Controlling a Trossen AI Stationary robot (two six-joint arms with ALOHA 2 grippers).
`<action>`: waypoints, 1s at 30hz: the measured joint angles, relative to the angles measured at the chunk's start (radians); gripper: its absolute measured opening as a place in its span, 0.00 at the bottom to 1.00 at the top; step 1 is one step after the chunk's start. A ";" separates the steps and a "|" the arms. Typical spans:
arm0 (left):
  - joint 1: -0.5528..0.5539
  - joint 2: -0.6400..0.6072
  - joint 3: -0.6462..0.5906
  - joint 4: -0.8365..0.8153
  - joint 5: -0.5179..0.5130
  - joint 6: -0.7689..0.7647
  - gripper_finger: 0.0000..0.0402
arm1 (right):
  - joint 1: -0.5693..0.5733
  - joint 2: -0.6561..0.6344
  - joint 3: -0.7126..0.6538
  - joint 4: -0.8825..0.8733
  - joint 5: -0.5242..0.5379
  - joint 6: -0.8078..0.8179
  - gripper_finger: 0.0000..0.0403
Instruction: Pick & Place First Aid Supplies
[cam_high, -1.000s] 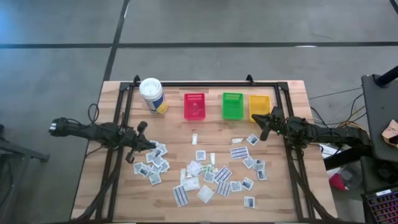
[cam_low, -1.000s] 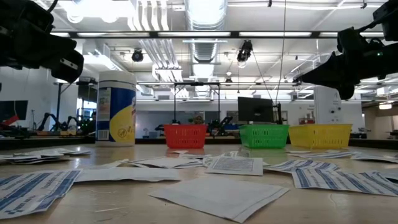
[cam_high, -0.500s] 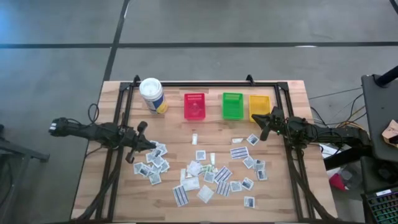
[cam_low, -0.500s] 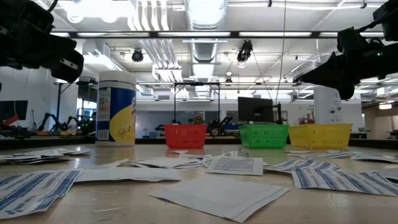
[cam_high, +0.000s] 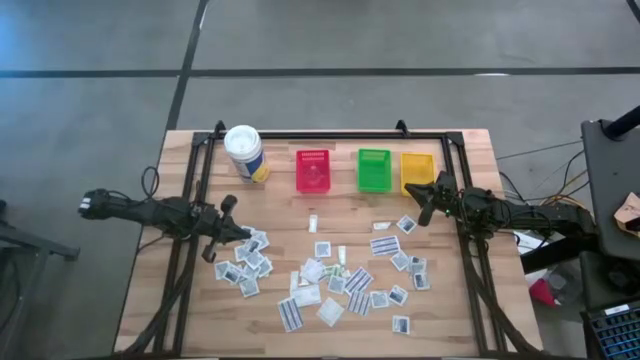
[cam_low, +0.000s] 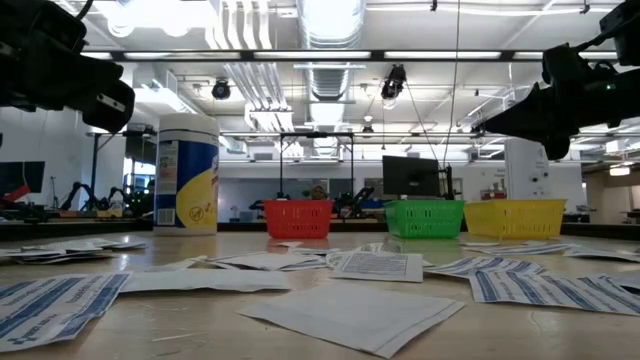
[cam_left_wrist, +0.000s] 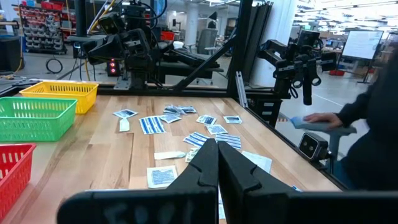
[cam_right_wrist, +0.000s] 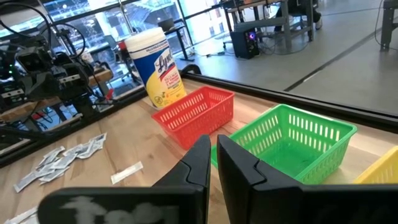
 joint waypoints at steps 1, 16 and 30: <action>0.000 0.000 0.000 0.000 0.000 0.000 0.00 | 0.000 0.000 0.000 0.000 0.000 0.000 0.07; 0.000 0.000 0.000 0.000 0.000 0.000 0.00 | 0.000 0.000 0.000 0.000 0.000 0.000 0.07; 0.000 0.000 0.000 0.008 -0.101 0.065 0.00 | 0.001 0.000 0.000 0.000 0.000 0.000 0.07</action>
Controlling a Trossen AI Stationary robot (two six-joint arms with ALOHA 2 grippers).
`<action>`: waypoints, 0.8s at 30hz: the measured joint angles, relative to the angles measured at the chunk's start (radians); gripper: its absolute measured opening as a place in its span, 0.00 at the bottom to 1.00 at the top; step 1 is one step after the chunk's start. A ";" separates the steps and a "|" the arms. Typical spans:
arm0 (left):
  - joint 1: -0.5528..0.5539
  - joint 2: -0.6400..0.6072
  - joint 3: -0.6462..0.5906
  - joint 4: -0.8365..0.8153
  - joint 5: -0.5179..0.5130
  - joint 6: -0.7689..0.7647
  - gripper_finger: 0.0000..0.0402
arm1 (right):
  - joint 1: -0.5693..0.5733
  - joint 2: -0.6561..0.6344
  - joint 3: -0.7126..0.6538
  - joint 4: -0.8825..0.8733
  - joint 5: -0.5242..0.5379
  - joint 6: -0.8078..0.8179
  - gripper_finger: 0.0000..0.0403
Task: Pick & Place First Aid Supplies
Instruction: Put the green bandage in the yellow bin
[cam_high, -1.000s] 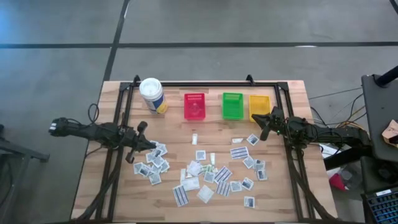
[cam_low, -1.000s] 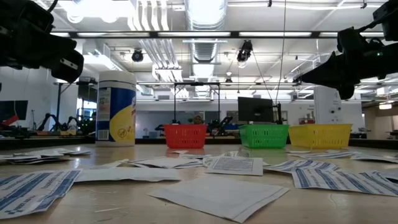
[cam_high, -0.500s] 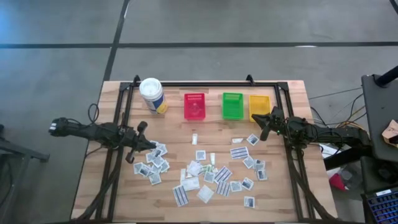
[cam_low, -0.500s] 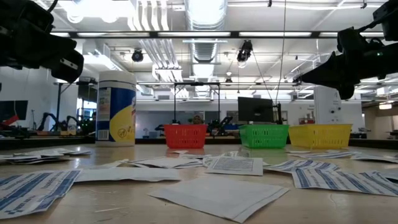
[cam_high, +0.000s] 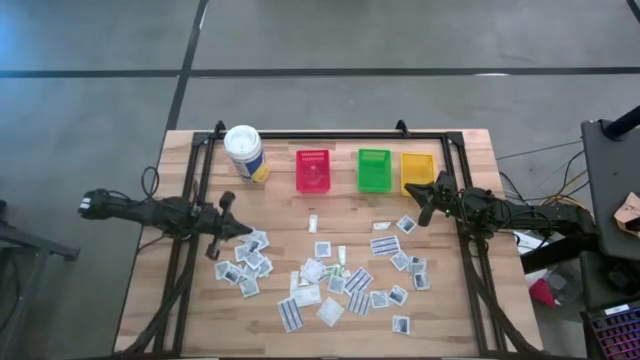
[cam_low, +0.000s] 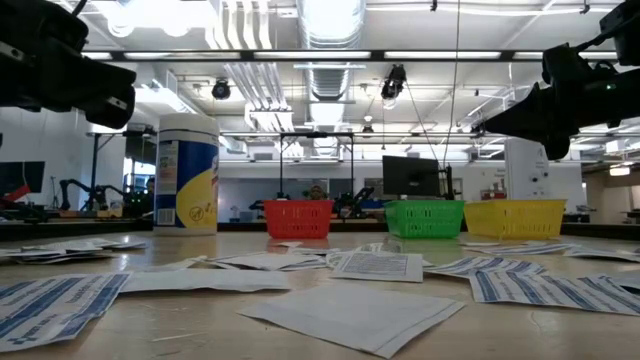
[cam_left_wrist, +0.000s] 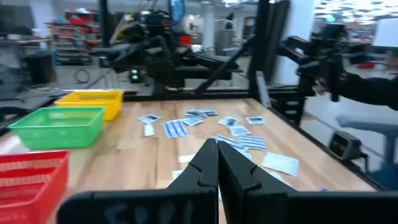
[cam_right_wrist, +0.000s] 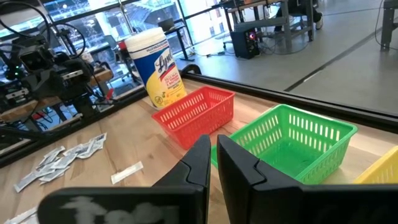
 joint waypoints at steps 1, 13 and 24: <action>0.000 0.000 0.000 0.003 -0.016 -0.007 0.00 | 0.000 0.000 0.000 0.000 0.000 0.000 0.07; 0.001 0.000 0.000 0.081 -0.128 -0.024 0.00 | 0.000 0.001 0.000 0.005 0.000 0.013 0.07; 0.000 0.000 0.000 0.087 -0.123 -0.099 0.00 | 0.000 0.000 0.000 0.010 0.000 0.019 0.07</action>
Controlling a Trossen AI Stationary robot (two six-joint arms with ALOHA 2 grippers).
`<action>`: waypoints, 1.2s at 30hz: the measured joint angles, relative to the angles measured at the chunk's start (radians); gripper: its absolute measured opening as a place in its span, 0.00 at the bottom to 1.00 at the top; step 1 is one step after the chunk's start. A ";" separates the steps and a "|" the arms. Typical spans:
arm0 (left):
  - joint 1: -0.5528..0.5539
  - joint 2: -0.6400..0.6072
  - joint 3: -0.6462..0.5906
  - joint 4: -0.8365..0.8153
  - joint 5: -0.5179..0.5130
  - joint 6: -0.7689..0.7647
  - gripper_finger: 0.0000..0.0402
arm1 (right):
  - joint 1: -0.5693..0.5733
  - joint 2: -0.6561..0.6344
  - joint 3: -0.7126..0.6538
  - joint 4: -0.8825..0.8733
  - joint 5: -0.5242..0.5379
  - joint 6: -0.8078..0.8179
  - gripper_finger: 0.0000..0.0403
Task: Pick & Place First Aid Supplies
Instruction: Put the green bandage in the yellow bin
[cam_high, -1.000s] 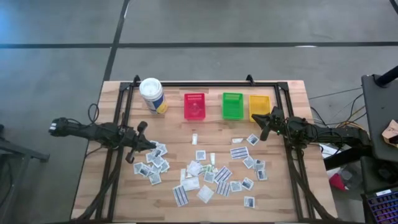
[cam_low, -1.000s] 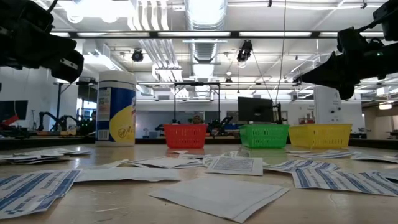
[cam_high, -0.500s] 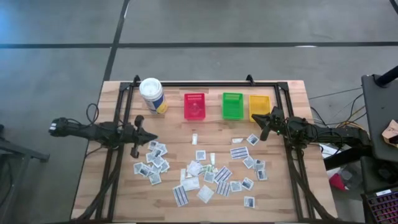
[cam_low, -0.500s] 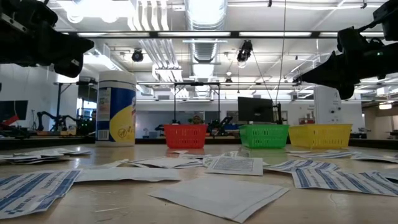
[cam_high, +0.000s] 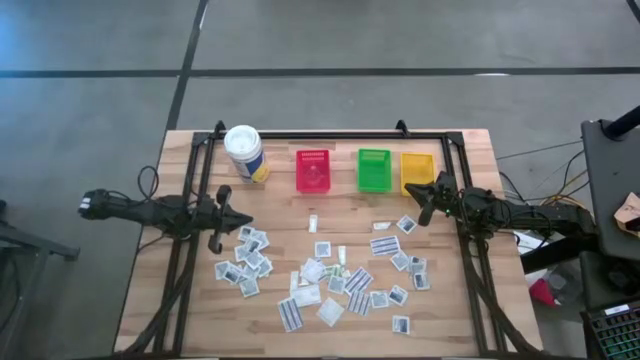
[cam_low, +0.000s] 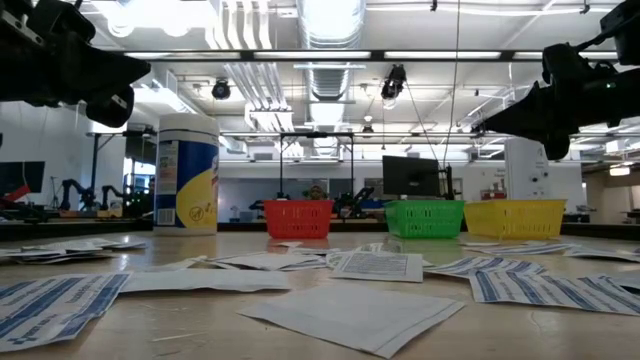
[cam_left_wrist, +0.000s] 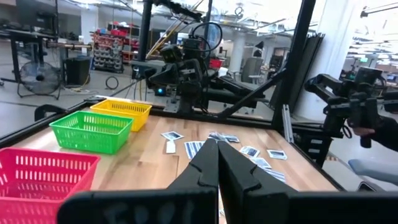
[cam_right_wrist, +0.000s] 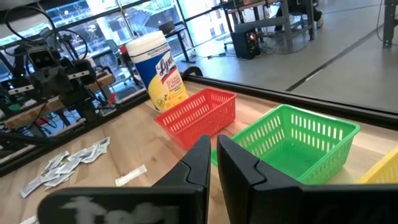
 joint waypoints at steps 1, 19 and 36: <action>0.000 0.000 0.000 0.000 0.000 0.000 0.00 | 0.000 0.000 0.000 0.000 0.000 -0.001 0.07; 0.000 0.000 0.000 -0.001 0.003 0.005 0.00 | 0.000 0.000 0.000 0.006 -0.117 0.091 0.18; 0.000 0.000 0.000 -0.002 0.004 -0.069 0.00 | 0.000 0.009 0.055 0.172 -0.347 0.114 0.31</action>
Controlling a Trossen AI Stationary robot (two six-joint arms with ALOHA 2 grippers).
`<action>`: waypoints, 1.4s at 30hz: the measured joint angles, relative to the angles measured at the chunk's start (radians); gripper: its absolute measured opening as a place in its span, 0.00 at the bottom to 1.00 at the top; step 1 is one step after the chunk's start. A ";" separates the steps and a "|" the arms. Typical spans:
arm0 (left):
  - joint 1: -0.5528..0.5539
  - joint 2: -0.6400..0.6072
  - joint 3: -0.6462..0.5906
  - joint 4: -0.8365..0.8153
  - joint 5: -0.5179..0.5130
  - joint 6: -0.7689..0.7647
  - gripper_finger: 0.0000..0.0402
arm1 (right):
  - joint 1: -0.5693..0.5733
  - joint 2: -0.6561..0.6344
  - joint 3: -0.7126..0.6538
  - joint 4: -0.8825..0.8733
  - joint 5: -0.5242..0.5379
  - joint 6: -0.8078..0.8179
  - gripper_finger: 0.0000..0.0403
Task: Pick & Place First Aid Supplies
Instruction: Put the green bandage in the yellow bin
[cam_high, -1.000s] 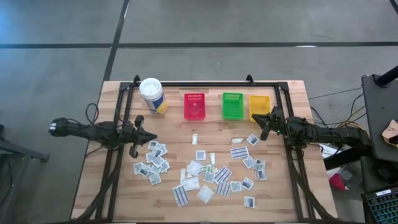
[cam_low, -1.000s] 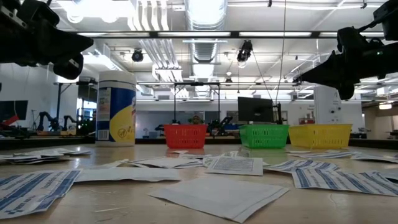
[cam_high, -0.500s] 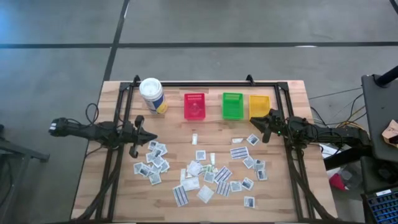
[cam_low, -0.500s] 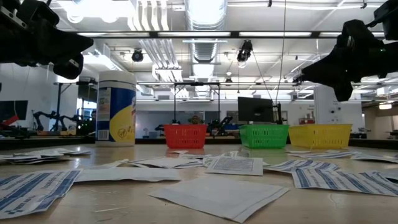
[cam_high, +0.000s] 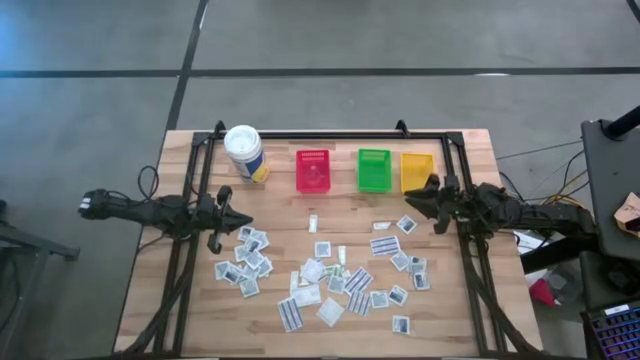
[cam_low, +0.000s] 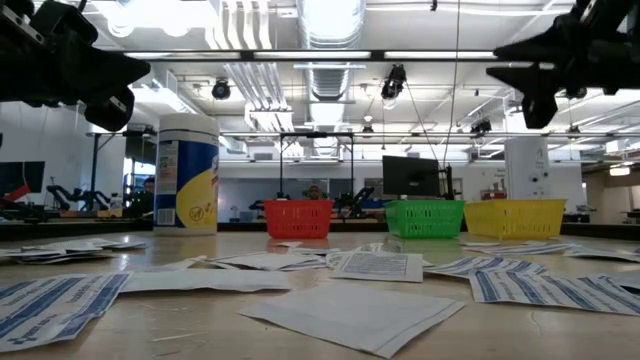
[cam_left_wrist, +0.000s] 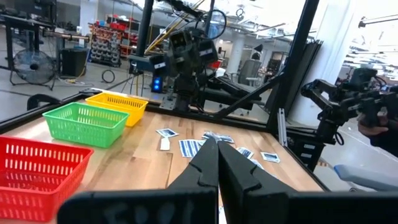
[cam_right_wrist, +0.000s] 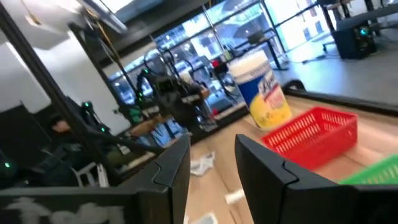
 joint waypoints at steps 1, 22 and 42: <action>0.000 0.000 0.000 0.000 0.000 -0.002 0.00 | 0.000 0.006 0.016 -0.006 -0.008 -0.007 0.31; 0.000 0.000 0.000 0.002 0.001 -0.002 0.00 | 0.000 0.359 0.443 -0.826 -0.026 -0.235 0.29; 0.000 0.000 0.000 -0.002 0.000 -0.003 0.00 | 0.138 0.743 0.533 -0.824 -0.073 -0.294 0.29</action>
